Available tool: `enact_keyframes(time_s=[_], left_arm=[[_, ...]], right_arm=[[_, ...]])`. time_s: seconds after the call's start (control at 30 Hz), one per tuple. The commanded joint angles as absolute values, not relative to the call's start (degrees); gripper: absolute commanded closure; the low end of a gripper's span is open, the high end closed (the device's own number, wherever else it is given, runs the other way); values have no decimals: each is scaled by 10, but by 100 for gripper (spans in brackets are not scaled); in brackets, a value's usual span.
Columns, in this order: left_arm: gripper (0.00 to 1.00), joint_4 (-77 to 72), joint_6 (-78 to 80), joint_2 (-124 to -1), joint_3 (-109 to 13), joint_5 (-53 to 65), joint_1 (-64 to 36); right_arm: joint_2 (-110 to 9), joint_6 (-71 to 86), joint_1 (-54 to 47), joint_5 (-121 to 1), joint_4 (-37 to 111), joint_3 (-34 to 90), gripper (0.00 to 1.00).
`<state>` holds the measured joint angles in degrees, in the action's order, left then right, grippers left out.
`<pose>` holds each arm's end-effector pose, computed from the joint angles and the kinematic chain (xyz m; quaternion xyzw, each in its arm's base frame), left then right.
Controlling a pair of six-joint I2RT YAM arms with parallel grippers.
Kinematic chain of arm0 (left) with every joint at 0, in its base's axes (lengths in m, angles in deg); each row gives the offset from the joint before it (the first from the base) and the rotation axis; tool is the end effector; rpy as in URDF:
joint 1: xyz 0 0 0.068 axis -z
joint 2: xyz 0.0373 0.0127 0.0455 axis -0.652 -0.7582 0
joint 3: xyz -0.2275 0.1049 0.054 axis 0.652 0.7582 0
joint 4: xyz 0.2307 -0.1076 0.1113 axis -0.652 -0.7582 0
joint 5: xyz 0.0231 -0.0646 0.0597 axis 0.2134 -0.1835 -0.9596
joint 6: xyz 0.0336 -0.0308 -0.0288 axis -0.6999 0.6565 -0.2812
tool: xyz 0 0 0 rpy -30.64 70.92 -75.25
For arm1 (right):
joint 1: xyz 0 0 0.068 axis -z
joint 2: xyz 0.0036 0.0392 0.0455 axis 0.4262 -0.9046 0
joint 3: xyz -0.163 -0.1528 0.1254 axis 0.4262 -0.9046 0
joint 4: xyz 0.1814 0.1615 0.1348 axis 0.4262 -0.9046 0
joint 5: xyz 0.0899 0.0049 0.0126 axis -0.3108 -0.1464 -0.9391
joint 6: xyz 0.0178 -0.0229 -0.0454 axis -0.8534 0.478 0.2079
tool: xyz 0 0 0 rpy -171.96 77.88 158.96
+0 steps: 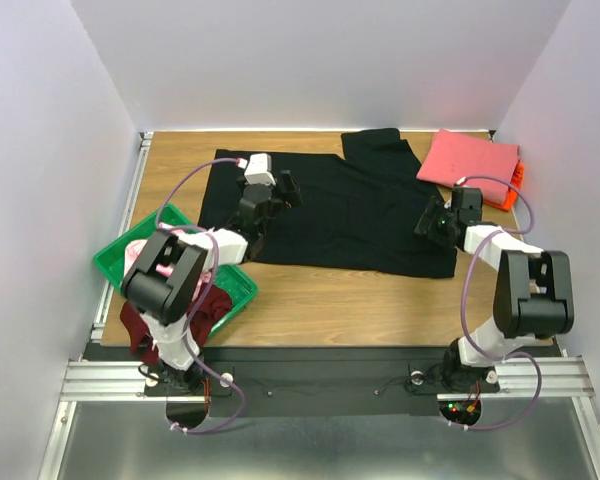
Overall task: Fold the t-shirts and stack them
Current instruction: Fold the tshirt
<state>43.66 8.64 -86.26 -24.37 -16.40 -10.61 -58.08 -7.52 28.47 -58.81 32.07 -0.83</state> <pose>0.3335 -0.1831 0.1901 -0.0177 0.7181 -0.2088 0.6637 0.3241 -0.0145 0.1505 0.1844 0.9106 0.1082 0.3536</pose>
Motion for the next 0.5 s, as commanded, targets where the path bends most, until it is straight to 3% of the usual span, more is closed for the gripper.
enact_keyframes(time_s=[0.0, 0.2, 0.47], left_arm=[[1, 443, 85, -911, -294, -98, -141], [1, 435, 109, -975, -311, -76, -170], [1, 408, 144, -1000, -300, -64, -198]], right_arm=[[-606, -71, 275, -599, 389, 29, 29], [-652, -78, 270, -584, 383, 19, 29], [-625, -94, 239, -563, 375, -39, 29]])
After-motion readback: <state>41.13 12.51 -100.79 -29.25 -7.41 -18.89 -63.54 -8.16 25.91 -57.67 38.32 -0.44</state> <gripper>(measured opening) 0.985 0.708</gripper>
